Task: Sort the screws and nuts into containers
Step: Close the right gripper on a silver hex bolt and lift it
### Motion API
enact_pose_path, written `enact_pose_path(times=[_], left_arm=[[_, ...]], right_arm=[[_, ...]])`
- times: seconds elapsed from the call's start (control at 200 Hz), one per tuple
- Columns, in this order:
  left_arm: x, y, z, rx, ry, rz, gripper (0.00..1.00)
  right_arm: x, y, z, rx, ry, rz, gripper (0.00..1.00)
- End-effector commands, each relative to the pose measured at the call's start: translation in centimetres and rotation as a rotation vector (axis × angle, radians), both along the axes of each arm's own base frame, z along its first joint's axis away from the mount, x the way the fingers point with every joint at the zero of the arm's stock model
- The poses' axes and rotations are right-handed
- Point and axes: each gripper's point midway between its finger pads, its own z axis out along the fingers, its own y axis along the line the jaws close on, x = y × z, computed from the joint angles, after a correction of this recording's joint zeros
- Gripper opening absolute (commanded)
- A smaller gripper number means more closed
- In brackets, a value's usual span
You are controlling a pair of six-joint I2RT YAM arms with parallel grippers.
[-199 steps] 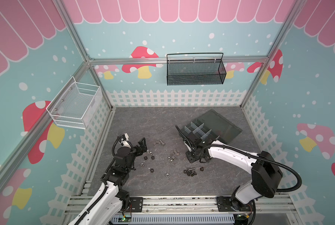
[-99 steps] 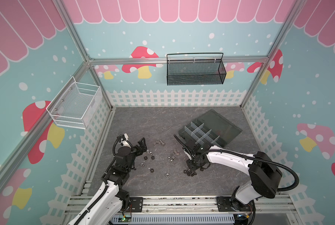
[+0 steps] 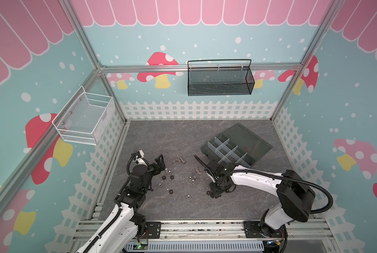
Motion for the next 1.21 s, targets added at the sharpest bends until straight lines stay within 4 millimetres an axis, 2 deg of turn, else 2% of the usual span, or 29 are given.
enact_pose_path(times=[0.0,0.585,1.201], left_arm=[[0.0,0.1,0.3,-0.017,-0.013,0.014,1.0],[-0.1,0.1,0.4,-0.021,-0.02,0.011,1.0],[-0.1,0.2,0.8,-0.012,-0.03,0.016,1.0]], right_arm=[[0.6,0.3,-0.1,-0.023,-0.02,-0.002,0.48],[2.7,0.8,-0.7,-0.064,-0.071,-0.023,0.46],[3.0,1.1,-2.5,-0.029,-0.038,-0.035,0.17]])
